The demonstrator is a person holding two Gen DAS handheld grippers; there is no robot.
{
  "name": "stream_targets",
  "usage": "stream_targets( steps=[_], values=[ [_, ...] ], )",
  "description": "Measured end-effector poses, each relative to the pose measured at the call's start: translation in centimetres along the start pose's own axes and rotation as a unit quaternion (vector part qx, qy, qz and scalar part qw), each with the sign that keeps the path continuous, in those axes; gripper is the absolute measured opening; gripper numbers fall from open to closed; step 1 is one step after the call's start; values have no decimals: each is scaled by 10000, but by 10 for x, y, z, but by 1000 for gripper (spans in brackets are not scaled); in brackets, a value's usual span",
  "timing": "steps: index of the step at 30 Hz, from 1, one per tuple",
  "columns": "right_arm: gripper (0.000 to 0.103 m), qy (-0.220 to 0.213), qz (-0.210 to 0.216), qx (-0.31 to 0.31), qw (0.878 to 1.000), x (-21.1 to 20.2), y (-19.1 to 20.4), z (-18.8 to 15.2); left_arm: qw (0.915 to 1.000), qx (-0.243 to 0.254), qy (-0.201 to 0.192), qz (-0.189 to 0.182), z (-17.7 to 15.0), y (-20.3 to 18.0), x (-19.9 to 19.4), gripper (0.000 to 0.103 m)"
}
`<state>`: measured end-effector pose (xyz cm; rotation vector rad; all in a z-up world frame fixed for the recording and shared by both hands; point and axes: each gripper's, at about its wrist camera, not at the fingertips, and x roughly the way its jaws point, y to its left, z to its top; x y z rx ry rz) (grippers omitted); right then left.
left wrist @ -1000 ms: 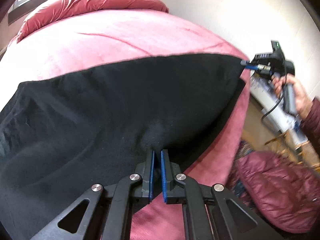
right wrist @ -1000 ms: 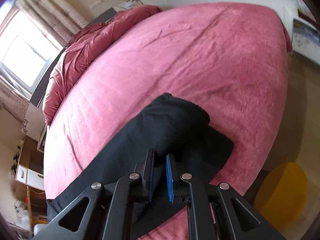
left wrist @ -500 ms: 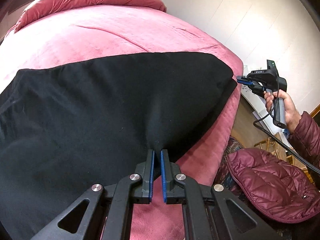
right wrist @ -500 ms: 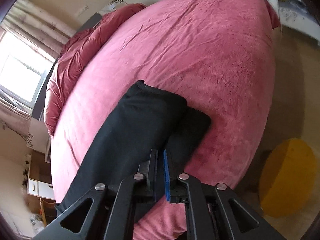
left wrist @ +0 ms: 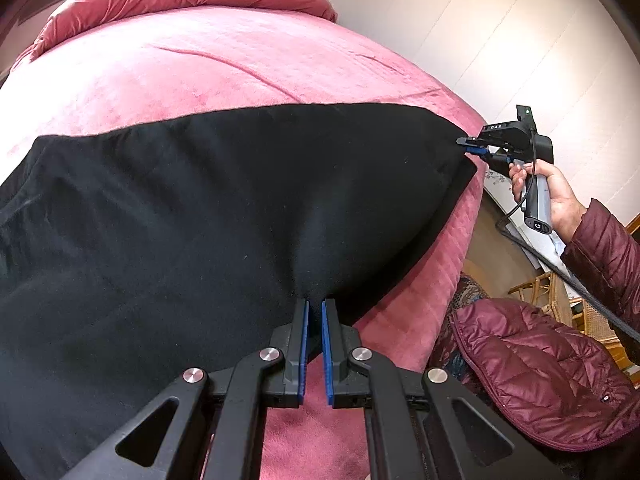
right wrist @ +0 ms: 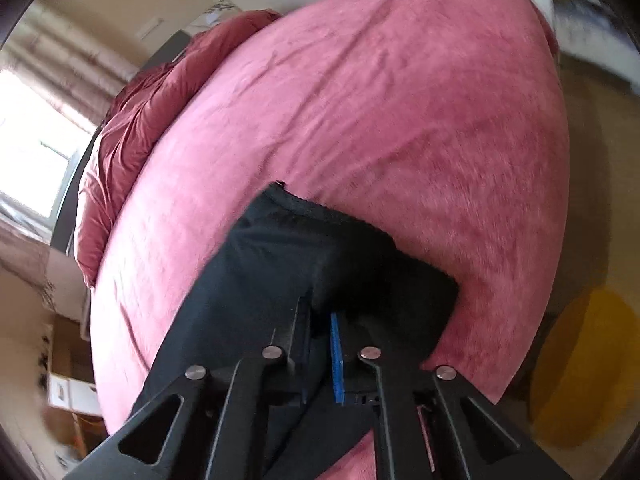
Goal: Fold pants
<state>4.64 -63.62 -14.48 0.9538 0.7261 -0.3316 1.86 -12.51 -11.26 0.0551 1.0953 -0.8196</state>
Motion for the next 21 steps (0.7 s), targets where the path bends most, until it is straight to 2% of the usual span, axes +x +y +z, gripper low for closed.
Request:
stream_targets(
  steps=[5, 8, 14, 19, 21],
  values=[
    [6, -356, 231, -355, 9985, -40, 16, 0, 9996, -37, -156, -227, 1, 5, -17, 6],
    [6, -226, 75, -442, 9987, -43, 9, -5, 9993, -66, -118, -339, -3, 9, -19, 6],
    [6, 165, -266, -17, 9995, -17, -23, -23, 9994, -58, 229, -241, -10, 11, -3, 6],
    [7, 246, -274, 71, 9993, -10, -27, -23, 9991, -123, 372, -174, -10, 14, 3, 7],
    [10, 268, -181, 91, 9994, -16, -29, -20, 9988, -275, 331, -243, -8, 18, -2, 14]
  ],
)
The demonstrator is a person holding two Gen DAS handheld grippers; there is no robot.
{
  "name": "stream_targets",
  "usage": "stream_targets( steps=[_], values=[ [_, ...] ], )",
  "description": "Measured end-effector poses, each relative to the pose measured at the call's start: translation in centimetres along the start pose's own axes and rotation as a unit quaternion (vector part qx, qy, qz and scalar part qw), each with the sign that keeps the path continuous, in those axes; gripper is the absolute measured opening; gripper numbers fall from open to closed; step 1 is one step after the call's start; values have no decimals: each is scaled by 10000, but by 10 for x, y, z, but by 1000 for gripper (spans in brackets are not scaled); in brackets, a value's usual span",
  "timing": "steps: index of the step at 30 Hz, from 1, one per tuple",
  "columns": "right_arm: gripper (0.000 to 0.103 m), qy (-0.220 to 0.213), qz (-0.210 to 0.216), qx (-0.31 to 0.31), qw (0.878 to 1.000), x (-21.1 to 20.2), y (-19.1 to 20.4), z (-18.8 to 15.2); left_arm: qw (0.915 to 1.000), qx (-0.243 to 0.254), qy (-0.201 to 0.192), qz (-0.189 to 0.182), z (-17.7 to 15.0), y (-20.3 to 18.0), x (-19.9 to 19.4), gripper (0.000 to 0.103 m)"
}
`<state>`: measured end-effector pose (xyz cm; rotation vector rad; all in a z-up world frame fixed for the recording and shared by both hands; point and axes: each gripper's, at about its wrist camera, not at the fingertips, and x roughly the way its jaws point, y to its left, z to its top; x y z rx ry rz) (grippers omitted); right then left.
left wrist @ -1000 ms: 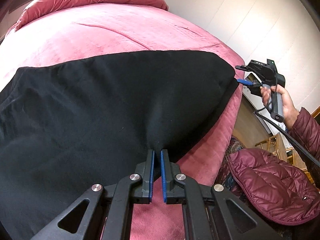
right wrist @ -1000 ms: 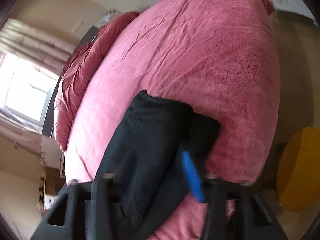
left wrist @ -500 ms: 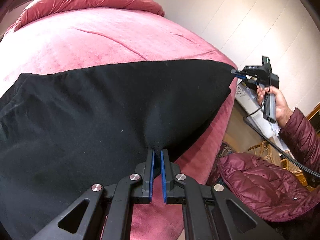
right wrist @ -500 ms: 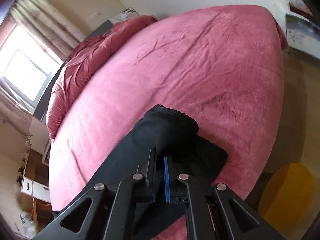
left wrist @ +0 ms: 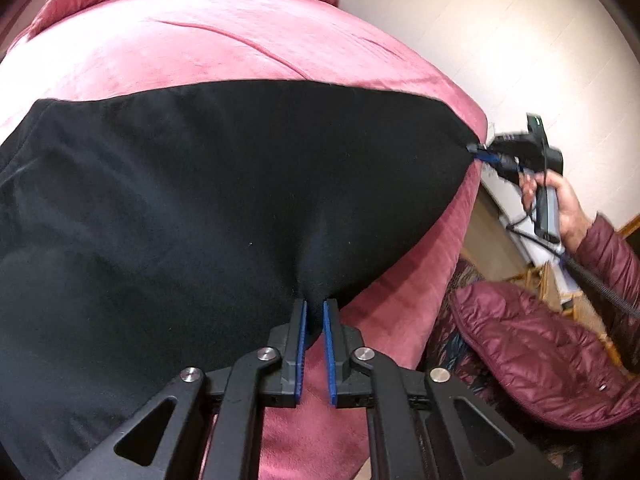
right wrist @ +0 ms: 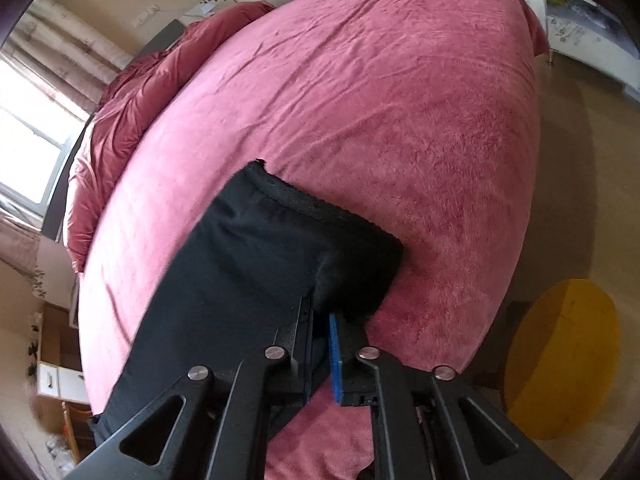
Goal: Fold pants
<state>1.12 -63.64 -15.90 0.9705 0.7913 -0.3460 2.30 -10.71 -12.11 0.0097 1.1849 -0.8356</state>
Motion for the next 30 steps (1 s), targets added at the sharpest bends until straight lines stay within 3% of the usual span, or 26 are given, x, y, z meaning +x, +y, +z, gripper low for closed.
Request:
stream_targets(
  steps=[2, 5, 9, 15, 16, 19, 21, 22, 23, 25, 27, 30],
  values=[
    [13, -60, 8, 4, 10000, -9, -3, 2, 9997, -162, -96, -124, 1, 4, -11, 23],
    [13, -331, -249, -290, 9987, -25, 4, 4, 9978, -445, -304, -382, 5, 13, -26, 24],
    [13, -606, -337, -617, 9957, -32, 25, 20, 9965, -523, -580, -297, 12, 20, -40, 24],
    [13, -389, -476, -1132, 9917, 11, 74, 53, 9965, -631, -546, -66, 21, 26, -30, 24],
    [18, -373, -595, -1174, 9906, 19, 80, 59, 9967, -637, -502, -81, 21, 26, -28, 24],
    [59, -340, -783, -989, 9914, 38, 82, 73, 9976, -573, -377, -44, 20, 24, -21, 24],
    [56, -208, -731, -875, 9933, 52, 81, 79, 9982, -511, -314, -29, 20, 22, -17, 24],
    [48, -134, -707, -897, 9934, 56, 82, 81, 9983, -494, -301, -28, 21, 21, -16, 24],
    [30, -59, -703, -982, 9927, 61, 84, 81, 9985, -471, -289, -33, 22, 20, -15, 24],
    [14, 42, -817, -1317, 9879, 66, 90, 76, 9986, -452, -268, -4, 24, 20, -14, 24],
    [11, -102, -861, -1687, 9818, 61, 94, 64, 9986, -468, -239, 46, 26, 21, -10, 24],
    [11, -484, -968, -1771, 9782, 47, 85, 53, 9985, -495, -141, 173, 26, 25, -4, 24]
  ],
)
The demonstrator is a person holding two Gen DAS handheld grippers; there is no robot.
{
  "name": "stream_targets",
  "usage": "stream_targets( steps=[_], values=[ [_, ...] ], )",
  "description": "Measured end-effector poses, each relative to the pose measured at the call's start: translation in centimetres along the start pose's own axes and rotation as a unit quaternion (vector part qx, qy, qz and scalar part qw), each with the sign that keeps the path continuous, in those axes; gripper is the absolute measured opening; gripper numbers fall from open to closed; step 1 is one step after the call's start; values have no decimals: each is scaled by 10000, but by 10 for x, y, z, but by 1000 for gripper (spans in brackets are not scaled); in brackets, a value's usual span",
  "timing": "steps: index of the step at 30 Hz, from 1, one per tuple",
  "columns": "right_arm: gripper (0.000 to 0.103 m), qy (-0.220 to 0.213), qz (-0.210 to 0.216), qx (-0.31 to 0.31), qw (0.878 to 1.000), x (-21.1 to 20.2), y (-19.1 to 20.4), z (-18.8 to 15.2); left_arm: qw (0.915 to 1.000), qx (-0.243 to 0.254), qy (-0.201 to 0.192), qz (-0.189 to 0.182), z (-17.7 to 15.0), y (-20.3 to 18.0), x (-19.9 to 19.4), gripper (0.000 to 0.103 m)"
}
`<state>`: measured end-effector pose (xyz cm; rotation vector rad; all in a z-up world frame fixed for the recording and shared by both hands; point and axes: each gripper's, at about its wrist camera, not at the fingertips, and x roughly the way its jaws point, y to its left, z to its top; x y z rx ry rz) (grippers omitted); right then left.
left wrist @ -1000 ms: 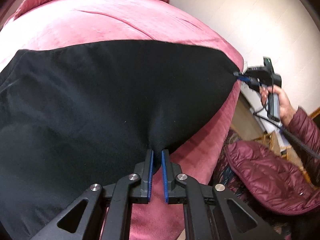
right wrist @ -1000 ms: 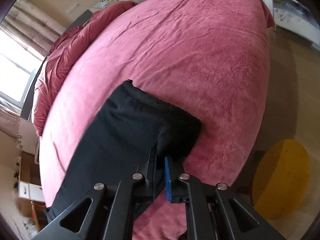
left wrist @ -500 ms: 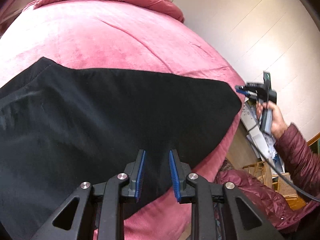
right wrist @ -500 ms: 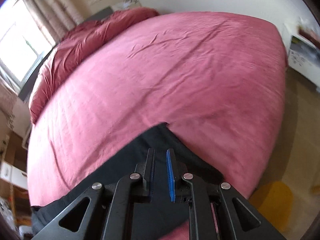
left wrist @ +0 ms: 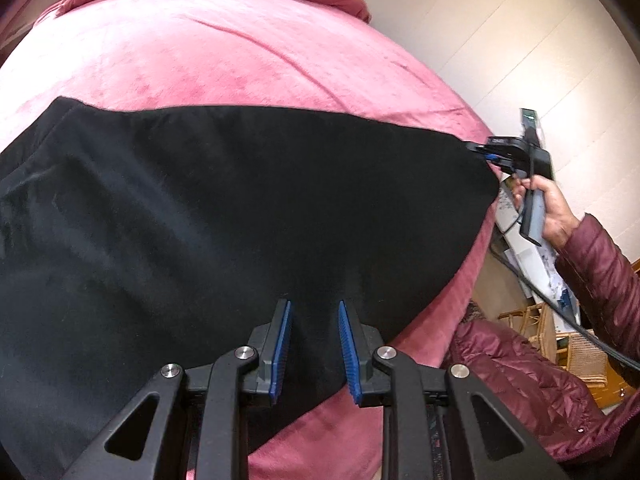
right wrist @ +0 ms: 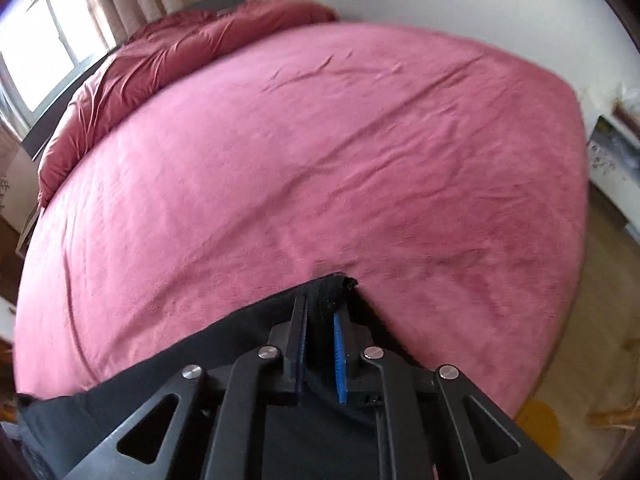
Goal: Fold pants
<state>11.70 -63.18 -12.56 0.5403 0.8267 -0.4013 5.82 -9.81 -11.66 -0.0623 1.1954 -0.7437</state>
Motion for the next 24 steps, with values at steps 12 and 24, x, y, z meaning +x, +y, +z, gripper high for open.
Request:
stream_targets(
  steps=[12, 24],
  values=[
    [39, -64, -298, 25, 9995, -2, 5, 0, 9989, -351, -258, 150, -6, 10, -15, 28],
    [46, 219, 1757, -1394, 9743, -60, 158, -54, 9742, -1465, -889, 1469, -45, 88, -89, 28]
  ],
)
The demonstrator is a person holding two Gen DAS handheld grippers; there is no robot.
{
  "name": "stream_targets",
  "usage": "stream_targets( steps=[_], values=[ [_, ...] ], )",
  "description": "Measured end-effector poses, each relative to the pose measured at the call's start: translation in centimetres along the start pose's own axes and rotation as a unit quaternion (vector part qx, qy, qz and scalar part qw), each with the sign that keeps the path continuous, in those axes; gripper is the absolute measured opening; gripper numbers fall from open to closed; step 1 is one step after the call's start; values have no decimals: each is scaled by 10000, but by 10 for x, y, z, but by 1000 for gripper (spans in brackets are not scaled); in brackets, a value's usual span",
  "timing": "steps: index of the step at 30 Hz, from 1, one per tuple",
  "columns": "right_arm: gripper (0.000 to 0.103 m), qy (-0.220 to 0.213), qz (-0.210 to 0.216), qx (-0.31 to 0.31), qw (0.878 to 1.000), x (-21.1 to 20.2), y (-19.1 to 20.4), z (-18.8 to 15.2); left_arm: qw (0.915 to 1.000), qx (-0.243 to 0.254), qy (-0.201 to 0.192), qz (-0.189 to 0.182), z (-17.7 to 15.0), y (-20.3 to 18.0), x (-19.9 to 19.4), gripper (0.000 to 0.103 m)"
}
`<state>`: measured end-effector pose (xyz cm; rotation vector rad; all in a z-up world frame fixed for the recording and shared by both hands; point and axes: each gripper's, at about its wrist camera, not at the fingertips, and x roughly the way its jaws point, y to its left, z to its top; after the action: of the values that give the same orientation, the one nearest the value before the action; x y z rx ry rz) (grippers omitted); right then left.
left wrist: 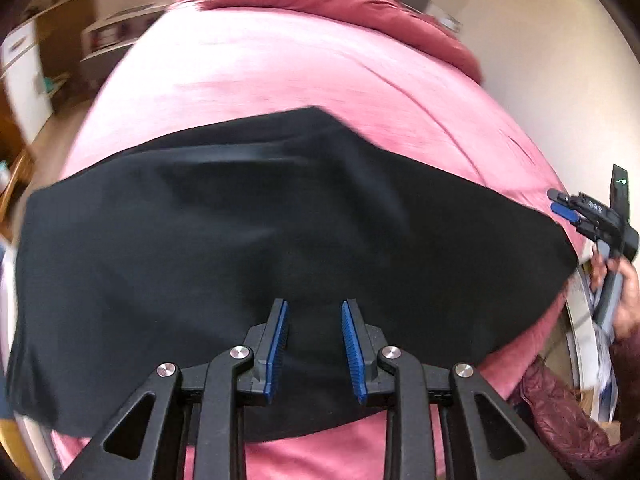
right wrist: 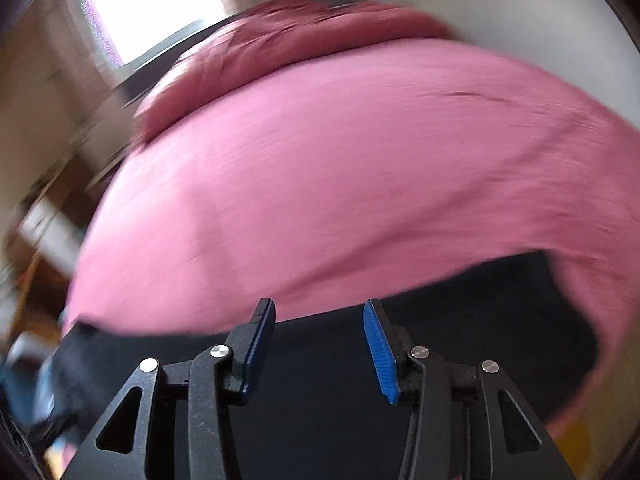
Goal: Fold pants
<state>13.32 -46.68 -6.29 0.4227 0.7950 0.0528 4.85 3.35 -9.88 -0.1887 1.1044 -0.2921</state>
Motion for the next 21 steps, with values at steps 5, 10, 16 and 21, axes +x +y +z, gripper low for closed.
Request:
stream_targets(
  steps=[5, 10, 16, 21],
  values=[
    [41, 585, 1260, -978, 9855, 36, 119, -10, 9996, -213, -151, 55, -13, 22, -13, 28],
    [41, 1133, 1995, -1796, 9566, 77, 234, -18, 9998, -68, -170, 48, -27, 16, -13, 28],
    [41, 1759, 2118, -2144, 9371, 128, 304, -30, 9996, 225, -173, 76, -23, 2, -2, 28],
    [28, 2047, 2043, -2344, 9281, 154, 323, -37, 9997, 99, -180, 100, -26, 4, 3, 28]
  ],
)
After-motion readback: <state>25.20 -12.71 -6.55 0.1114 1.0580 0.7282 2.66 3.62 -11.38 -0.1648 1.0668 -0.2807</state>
